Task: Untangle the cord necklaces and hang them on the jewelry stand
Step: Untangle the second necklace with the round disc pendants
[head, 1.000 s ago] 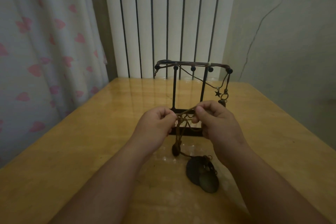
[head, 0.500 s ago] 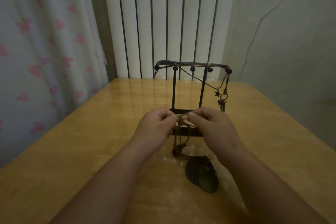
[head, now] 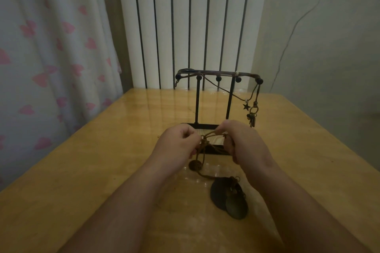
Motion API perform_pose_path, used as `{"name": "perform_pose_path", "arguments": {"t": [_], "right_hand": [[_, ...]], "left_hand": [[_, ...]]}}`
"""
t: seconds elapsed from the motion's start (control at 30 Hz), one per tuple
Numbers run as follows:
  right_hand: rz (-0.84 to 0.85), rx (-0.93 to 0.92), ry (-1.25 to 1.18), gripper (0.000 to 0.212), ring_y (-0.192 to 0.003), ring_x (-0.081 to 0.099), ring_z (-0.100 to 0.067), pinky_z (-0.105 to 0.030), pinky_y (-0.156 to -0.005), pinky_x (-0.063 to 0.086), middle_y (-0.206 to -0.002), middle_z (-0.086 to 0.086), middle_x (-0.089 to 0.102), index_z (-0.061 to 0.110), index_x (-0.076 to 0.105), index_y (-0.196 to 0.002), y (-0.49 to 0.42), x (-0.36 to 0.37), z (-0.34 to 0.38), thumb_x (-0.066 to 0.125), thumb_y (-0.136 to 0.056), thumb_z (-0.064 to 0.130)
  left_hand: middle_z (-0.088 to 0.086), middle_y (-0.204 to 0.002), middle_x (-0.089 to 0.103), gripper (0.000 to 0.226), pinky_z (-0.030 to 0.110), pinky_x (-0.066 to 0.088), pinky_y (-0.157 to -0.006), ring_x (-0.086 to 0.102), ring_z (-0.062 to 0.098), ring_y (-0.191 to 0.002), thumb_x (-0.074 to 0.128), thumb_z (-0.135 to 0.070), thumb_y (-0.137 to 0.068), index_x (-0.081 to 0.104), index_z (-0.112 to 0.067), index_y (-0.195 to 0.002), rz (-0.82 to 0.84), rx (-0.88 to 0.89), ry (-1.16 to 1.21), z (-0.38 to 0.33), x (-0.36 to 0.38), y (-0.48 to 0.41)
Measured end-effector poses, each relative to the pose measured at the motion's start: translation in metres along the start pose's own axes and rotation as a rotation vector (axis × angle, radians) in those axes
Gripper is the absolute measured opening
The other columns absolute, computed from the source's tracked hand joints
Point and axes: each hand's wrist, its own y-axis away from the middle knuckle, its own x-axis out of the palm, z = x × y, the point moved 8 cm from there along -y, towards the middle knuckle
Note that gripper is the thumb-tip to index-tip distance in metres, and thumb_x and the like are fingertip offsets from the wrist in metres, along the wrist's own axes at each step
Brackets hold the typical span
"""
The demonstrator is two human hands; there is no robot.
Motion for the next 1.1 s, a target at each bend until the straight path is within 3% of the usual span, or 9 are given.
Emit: {"name": "perform_pose_path", "arguments": {"t": [0.1,0.23,0.43,0.6,0.67,0.73,0.8,0.93,1.1], "right_hand": [[-0.050,-0.092,0.027,0.027,-0.082,0.061,-0.007,-0.027,-0.073,0.051,-0.085,0.006,0.067,0.030,0.068,-0.091,0.010,-0.005,0.002,0.050,-0.095,0.050],[-0.043,-0.095,0.119,0.019,-0.079,0.060,-0.010,-0.026,-0.068,0.049,-0.082,0.005,0.064,0.032,0.064,-0.085,0.010,-0.004,0.003,0.052,-0.097,0.039],[-0.197,0.172,-0.493,0.020,-0.064,0.045,-0.015,-0.028,-0.055,0.038,-0.075,-0.003,0.050,0.016,0.054,-0.082,0.008,-0.019,-0.014,0.045,-0.098,0.023],[-0.110,0.113,-0.371,0.019,-0.061,0.053,-0.006,-0.013,-0.044,0.040,-0.079,-0.001,0.058,0.013,0.064,-0.091,0.010,-0.015,-0.007,0.047,-0.097,0.014],[-0.062,0.098,-0.281,0.035,-0.061,0.057,-0.003,-0.016,-0.052,0.045,-0.074,0.000,0.063,0.009,0.068,-0.082,0.011,-0.011,-0.004,0.049,-0.099,0.032],[-0.042,0.035,-0.117,0.054,-0.072,0.061,-0.016,-0.027,-0.066,0.047,-0.076,-0.007,0.067,0.007,0.070,-0.077,0.011,-0.007,-0.002,0.049,-0.096,0.052],[-0.042,-0.021,-0.080,0.045,-0.078,0.062,-0.021,-0.030,-0.071,0.048,-0.078,-0.008,0.067,0.010,0.071,-0.076,0.012,-0.005,0.000,0.057,-0.091,0.050],[-0.031,-0.045,-0.087,0.008,-0.081,0.066,-0.009,-0.031,-0.074,0.056,-0.087,0.004,0.068,0.028,0.066,-0.093,0.010,-0.006,0.000,0.059,-0.093,0.033],[-0.032,-0.121,0.165,0.027,-0.082,0.061,-0.002,-0.034,-0.080,0.054,-0.081,0.015,0.066,0.034,0.072,-0.093,0.013,-0.007,0.007,0.052,-0.092,0.052]], "left_hand": [[0.002,-0.079,0.066,0.017,0.034,0.054,-0.070,0.062,0.017,-0.074,0.057,-0.024,-0.095,0.065,-0.022,-0.081,0.013,0.021,-0.001,-0.002,0.001,0.001],[0.002,-0.077,0.066,0.018,0.036,0.054,-0.070,0.061,0.017,-0.073,0.056,-0.024,-0.095,0.065,-0.021,-0.080,0.021,0.010,0.006,0.000,-0.001,0.000],[0.006,-0.079,0.066,0.019,0.035,0.053,-0.069,0.061,0.018,-0.073,0.053,-0.021,-0.095,0.064,-0.019,-0.080,0.042,-0.070,0.002,0.006,0.001,-0.002],[-0.004,-0.070,0.070,0.022,0.034,0.056,-0.070,0.065,0.014,-0.072,0.055,-0.016,-0.095,0.067,-0.019,-0.077,0.023,-0.079,0.148,0.006,0.000,-0.002],[-0.005,-0.069,0.070,0.020,0.029,0.052,-0.067,0.065,0.011,-0.070,0.056,-0.016,-0.095,0.068,-0.018,-0.079,0.018,-0.084,0.179,0.006,-0.002,-0.001],[-0.005,-0.070,0.069,0.020,0.028,0.050,-0.065,0.064,0.011,-0.069,0.055,-0.018,-0.095,0.067,-0.019,-0.079,0.018,-0.067,0.163,0.004,-0.002,0.000],[-0.005,-0.072,0.067,0.019,0.027,0.049,-0.064,0.062,0.010,-0.069,0.055,-0.019,-0.096,0.067,-0.020,-0.080,0.014,-0.045,0.110,0.002,-0.002,0.000],[-0.006,-0.070,0.065,0.017,0.025,0.046,-0.062,0.061,0.008,-0.067,0.056,-0.021,-0.095,0.067,-0.021,-0.082,0.017,-0.043,0.066,0.001,-0.002,0.001],[-0.004,-0.069,0.063,0.016,0.024,0.043,-0.061,0.058,0.008,-0.066,0.058,-0.025,-0.094,0.066,-0.023,-0.081,0.039,-0.006,0.003,-0.003,-0.001,0.002]]}}
